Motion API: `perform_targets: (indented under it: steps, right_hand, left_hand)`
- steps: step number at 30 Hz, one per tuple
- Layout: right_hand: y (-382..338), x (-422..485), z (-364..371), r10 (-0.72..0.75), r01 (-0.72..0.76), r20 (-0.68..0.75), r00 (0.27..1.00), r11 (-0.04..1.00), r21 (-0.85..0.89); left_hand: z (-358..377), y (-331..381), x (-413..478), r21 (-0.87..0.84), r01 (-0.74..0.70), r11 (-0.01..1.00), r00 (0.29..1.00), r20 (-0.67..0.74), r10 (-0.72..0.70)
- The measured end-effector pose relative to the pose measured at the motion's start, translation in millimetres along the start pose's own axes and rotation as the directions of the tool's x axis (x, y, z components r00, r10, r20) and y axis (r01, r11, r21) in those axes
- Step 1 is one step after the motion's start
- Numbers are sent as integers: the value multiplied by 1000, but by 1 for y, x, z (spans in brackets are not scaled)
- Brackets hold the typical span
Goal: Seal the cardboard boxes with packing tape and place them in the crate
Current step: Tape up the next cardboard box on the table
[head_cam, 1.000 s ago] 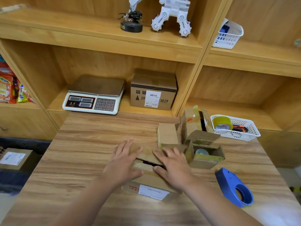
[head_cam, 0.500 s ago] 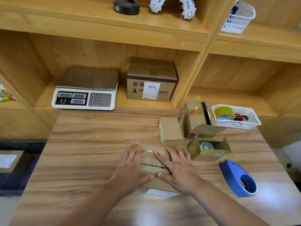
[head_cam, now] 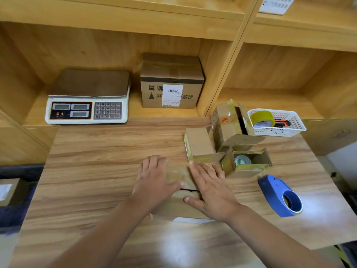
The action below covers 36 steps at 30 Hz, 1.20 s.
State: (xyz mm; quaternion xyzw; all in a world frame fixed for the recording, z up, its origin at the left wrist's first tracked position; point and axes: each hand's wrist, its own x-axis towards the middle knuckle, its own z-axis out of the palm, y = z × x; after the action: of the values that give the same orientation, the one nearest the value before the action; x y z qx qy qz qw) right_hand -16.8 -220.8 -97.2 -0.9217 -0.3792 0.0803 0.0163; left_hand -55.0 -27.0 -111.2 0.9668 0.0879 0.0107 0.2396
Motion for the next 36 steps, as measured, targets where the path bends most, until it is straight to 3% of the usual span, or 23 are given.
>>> perform_targets:
  steps: [4, 9, 11, 14, 18, 21, 24, 29, 32, 36]
  right_hand:
    - [1, -2, 1, 40, -30, -79, 996, 992, 123]
    - [5, -6, 2, 19, 15, -158, 987, 978, 209]
    - [11, -8, 2, 36, 29, -190, 981, 944, 330]
    - [31, -18, 2, 136, -15, -204, 969, 864, 504]
    - [86, -53, 10, 348, -192, -171, 922, 794, 577]
    - [134, -85, 26, 469, -342, -127, 874, 778, 527]
    - [173, -112, 42, 576, -513, -80, 813, 775, 369]
    - [207, -137, 58, 719, -701, -16, 695, 682, 208]
    - [213, -141, 58, 766, -767, 45, 641, 637, 71]
    - [217, -143, 57, 779, -790, 142, 611, 611, 49]
  left_hand:
    - [10, 8, 6, 52, -20, 998, 999, 37, 18]
    - [12, 8, 9, -99, 41, 994, 999, 6, -41]
    - [11, 10, 9, -116, 50, 992, 999, -5, -51]
    - [8, 14, 6, -116, 72, 991, 997, -10, -73]
    - [9, 22, 4, -93, 93, 991, 995, -29, -96]
    - [11, 28, 2, -78, 117, 990, 992, -44, -120]
    - [14, 35, 0, -64, 132, 989, 989, -55, -136]
    - [22, 47, -3, -47, 158, 986, 983, -86, -162]
    - [26, 52, -7, -63, 187, 980, 975, -107, -193]
    - [26, 56, -8, -85, 218, 972, 968, -108, -226]
